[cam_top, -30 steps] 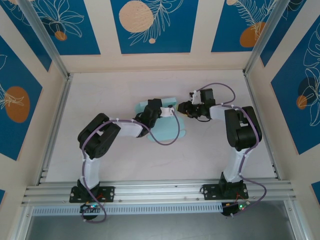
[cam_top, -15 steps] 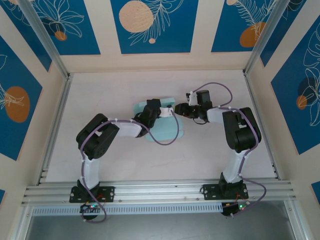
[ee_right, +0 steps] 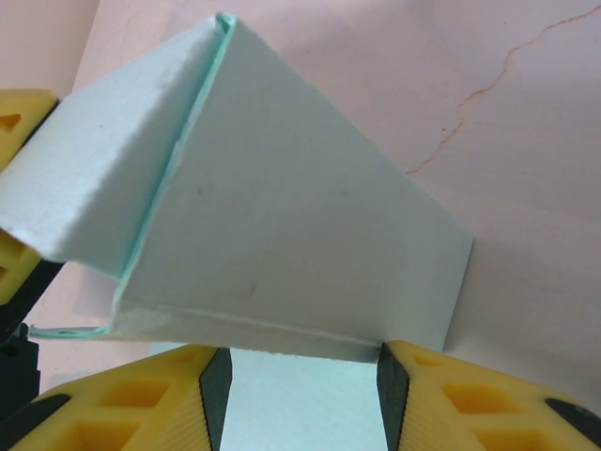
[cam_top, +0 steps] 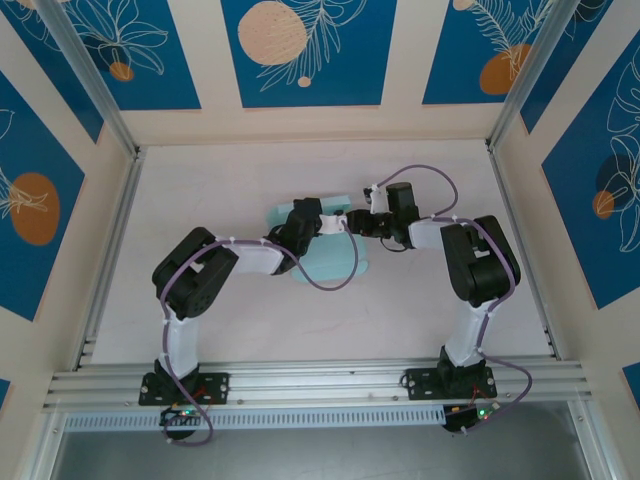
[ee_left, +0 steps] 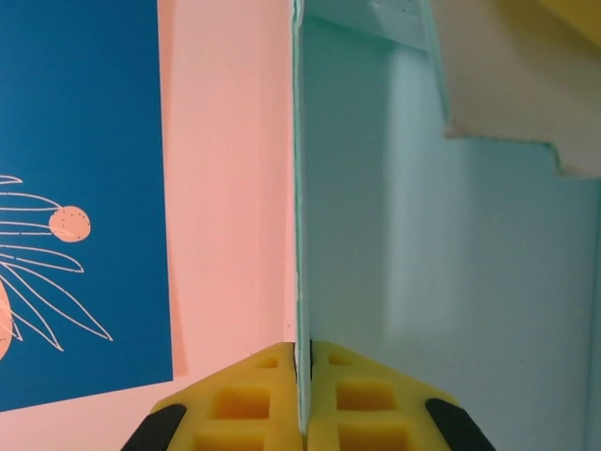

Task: Fold the paper box

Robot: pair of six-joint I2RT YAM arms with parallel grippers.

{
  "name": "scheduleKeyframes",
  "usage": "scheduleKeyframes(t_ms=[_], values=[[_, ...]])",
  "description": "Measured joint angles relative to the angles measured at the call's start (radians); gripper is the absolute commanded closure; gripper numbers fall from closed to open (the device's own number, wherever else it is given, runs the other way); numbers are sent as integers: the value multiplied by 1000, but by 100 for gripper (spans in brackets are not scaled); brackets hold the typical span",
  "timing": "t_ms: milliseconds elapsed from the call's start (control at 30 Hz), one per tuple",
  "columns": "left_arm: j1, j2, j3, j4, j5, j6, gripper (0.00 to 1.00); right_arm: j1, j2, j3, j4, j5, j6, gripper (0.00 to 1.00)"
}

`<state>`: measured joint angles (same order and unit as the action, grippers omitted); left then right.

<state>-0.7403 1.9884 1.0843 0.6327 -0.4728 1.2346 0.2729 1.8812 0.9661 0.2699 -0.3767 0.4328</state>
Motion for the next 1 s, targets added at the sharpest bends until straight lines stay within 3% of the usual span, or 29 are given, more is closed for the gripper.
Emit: scheduleKeyframes(t_ms=[167,633,867,1000], values=[[0,-10,-14,6,8,6,97,0,0,0,0,11,-4,45],[2,-18,-24,6,21,16,96,4,41,76,-21,30,-80,47],[-4,-45,-48,-29,57,19,69,11,42,80,-14,71,-98,53],[-8,-69,-65,-65,81,4,61,26,42,80,-15,105,-123,60]])
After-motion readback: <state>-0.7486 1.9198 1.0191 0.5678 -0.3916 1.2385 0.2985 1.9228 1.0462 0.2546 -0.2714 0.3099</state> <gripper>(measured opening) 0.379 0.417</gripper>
